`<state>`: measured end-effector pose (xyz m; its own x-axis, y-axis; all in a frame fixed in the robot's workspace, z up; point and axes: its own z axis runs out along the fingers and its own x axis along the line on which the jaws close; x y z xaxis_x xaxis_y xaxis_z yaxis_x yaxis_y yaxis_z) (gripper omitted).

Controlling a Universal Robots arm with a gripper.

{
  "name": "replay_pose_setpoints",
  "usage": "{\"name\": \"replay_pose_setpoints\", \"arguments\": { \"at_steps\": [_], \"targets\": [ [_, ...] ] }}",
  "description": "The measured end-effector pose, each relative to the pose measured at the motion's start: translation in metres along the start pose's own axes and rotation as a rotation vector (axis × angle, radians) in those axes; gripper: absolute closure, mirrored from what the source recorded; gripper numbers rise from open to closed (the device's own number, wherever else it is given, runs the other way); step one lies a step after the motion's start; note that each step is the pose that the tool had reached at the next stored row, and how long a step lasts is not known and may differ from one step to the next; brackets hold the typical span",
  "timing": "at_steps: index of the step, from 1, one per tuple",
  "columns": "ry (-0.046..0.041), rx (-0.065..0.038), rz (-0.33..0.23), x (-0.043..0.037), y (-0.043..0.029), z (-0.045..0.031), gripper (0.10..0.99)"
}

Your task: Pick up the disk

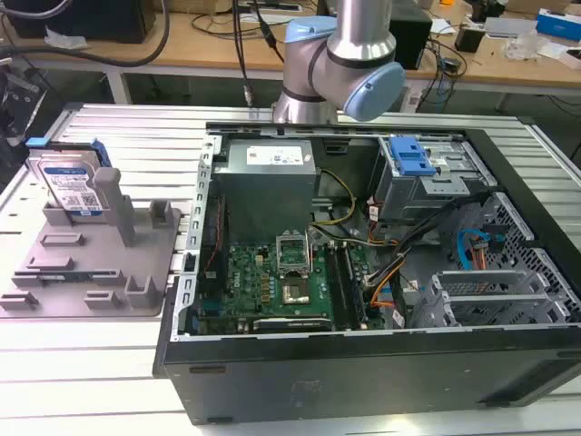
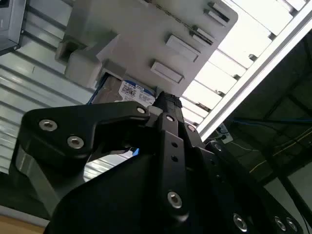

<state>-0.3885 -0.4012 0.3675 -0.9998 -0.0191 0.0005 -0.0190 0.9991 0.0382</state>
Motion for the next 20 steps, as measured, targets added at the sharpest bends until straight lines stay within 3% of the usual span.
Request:
{"name": "replay_pose_setpoints", "arguments": {
  "at_steps": [11,18,20],
  "targets": [
    [0.0007,0.000,-0.021,0.0000,0.0000,0.0000,0.980],
    [0.0065,0.000,-0.169,0.0000,0.0000,0.0004,0.980],
    [0.0102,0.000,-0.268,0.0000,0.0000,0.0005,0.980]
  ]
}}
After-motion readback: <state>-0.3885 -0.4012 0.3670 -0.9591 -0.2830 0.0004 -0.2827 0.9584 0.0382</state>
